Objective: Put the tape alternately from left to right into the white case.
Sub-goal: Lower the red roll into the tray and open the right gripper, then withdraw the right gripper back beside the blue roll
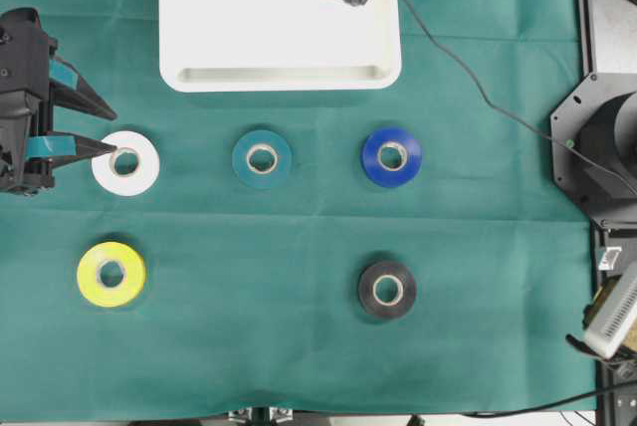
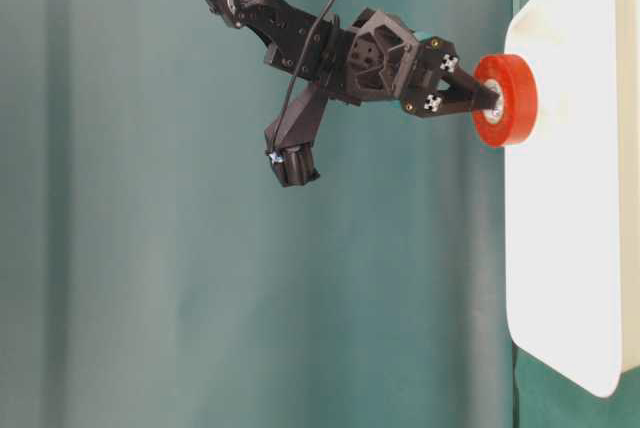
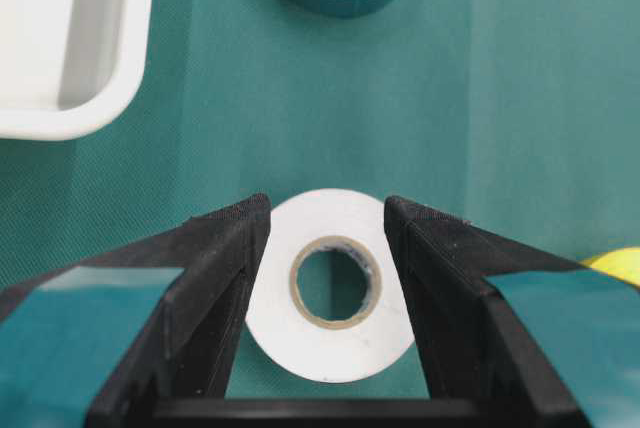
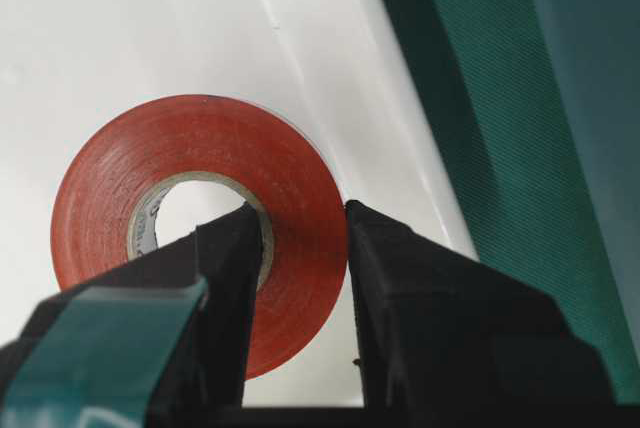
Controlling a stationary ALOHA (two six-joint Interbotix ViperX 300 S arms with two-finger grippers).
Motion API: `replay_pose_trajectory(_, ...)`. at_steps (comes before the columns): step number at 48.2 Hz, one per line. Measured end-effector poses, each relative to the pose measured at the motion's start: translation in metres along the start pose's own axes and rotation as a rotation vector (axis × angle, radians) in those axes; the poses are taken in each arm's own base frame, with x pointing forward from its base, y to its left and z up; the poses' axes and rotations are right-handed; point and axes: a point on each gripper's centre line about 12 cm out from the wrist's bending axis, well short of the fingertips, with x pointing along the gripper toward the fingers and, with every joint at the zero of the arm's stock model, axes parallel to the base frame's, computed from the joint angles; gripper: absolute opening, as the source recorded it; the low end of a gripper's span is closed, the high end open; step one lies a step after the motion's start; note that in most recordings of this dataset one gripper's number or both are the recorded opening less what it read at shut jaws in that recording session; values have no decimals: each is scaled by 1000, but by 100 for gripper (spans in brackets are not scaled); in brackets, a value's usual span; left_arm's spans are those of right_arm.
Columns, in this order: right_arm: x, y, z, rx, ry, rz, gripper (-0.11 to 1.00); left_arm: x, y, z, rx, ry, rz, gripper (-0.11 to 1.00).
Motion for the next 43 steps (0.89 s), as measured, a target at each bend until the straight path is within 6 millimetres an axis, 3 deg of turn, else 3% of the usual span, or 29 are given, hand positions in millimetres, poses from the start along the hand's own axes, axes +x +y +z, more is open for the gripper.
replay_pose_trajectory(14, 0, -3, 0, 2, -1, -3, 24, 0, 0, 0, -1, -1, -2, 100)
replay_pose_trajectory(16, 0, -3, 0, 4, -2, -4, 31, 0, 0, 0, -1, -1, -2, 100)
replay_pose_trajectory(24, 0, -3, -1, 2, 1, -4, 81, 0, 0, 0, 1, -1, -1, 100)
replay_pose_trajectory(26, 1, -3, -1, 2, 1, -4, 86, 0, 0, 0, -2, -2, 0, 100)
replay_pose_trajectory(43, 1, -3, -1, 1, 2, -5, 82, -1, 0, 0, 1, -3, -2, 100)
